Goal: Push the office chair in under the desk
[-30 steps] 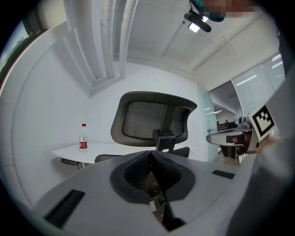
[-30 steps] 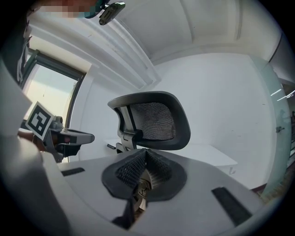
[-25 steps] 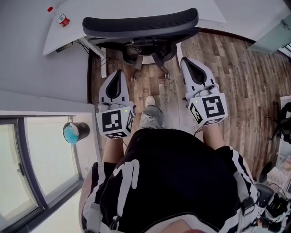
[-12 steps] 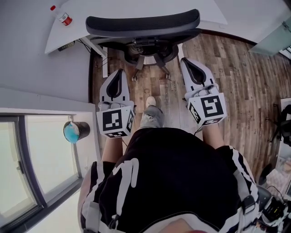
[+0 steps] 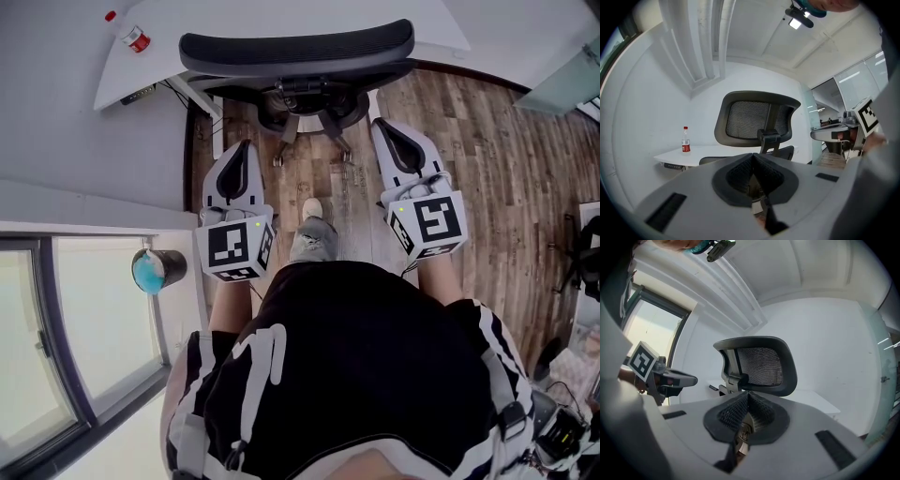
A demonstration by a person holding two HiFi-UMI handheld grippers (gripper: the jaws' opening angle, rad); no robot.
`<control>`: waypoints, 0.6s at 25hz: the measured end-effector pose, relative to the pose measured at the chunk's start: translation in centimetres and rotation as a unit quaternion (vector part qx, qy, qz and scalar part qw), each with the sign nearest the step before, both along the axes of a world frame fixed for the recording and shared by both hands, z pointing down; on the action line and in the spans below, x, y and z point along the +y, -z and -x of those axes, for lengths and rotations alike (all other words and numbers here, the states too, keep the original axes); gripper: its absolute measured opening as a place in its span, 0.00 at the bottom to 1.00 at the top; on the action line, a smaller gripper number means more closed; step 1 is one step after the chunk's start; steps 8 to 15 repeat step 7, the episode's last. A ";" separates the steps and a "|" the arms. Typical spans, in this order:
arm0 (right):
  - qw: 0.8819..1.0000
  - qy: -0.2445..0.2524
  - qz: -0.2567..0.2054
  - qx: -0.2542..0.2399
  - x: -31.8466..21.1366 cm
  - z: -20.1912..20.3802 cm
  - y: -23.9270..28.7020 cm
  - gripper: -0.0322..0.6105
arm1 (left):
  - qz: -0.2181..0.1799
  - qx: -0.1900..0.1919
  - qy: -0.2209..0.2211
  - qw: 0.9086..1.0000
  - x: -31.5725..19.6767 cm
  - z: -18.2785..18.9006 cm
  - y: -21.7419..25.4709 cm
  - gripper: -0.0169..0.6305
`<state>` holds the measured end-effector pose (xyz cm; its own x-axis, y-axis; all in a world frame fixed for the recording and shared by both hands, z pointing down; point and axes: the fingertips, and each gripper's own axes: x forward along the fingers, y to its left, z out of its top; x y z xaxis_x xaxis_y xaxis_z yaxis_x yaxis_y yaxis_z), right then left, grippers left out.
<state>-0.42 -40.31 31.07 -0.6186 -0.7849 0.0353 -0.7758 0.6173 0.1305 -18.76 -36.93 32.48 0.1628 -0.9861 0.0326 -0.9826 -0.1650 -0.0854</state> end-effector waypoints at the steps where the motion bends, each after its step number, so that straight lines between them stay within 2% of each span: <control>1: 1.000 0.000 0.000 0.000 0.1 0.0 0.1 0.06 | 0.000 0.001 -0.001 1.000 0.0 0.0 0.0 0.04; 15: 1.000 -0.002 0.000 -0.002 -0.1 -0.1 0.3 0.06 | -0.003 0.006 0.001 1.000 -0.2 -0.1 0.2 0.04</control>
